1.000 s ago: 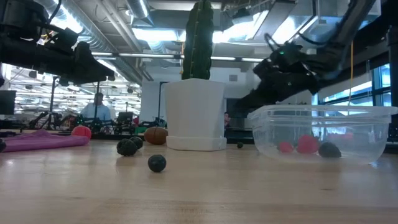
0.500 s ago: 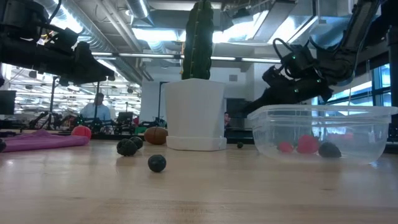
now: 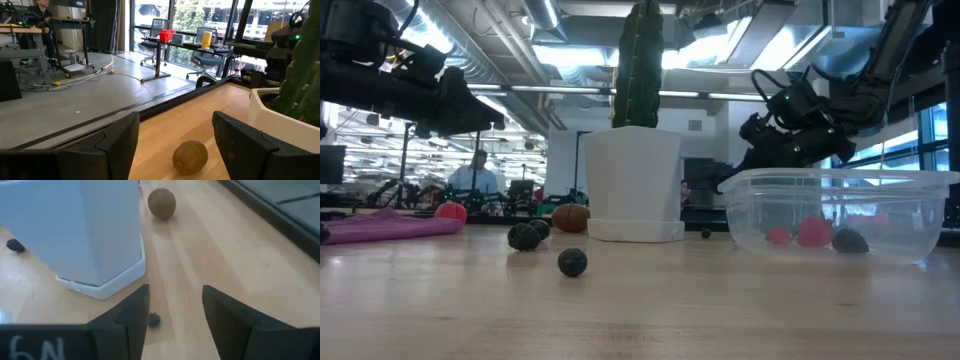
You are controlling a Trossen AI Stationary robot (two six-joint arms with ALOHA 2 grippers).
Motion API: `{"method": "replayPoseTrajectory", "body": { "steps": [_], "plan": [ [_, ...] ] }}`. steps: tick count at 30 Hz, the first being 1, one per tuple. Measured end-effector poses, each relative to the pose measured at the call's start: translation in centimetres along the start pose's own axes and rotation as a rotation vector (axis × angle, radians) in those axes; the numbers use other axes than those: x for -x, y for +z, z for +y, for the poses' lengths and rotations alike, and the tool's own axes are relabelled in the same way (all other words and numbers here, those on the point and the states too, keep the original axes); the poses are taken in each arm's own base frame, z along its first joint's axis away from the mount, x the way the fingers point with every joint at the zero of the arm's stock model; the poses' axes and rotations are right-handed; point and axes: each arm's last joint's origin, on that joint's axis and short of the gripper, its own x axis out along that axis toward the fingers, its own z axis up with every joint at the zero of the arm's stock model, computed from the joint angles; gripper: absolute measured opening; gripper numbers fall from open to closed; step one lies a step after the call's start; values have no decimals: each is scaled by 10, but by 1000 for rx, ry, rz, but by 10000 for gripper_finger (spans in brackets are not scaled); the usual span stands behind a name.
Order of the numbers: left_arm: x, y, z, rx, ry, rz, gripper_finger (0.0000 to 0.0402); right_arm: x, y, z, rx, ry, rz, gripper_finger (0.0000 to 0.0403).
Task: Pick and placing Produce into tupperware
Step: Put the blueberry into the transparent bin
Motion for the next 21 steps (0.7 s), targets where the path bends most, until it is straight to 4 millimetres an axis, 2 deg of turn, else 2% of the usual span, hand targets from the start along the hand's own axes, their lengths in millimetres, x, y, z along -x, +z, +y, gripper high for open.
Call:
{"method": "replayPoseTrajectory", "body": {
  "steps": [6, 15, 21],
  "plan": [
    [0, 0, 0, 0, 0, 0, 244, -1, 4, -1, 85, -4, -5, 184],
    [0, 0, 0, 0, 0, 0, 244, -3, 0, -2, 73, 1, 20, 183],
    [0, 0, 0, 0, 0, 0, 244, -15, -10, -3, 56, 5, 71, 184]
  ]
}}
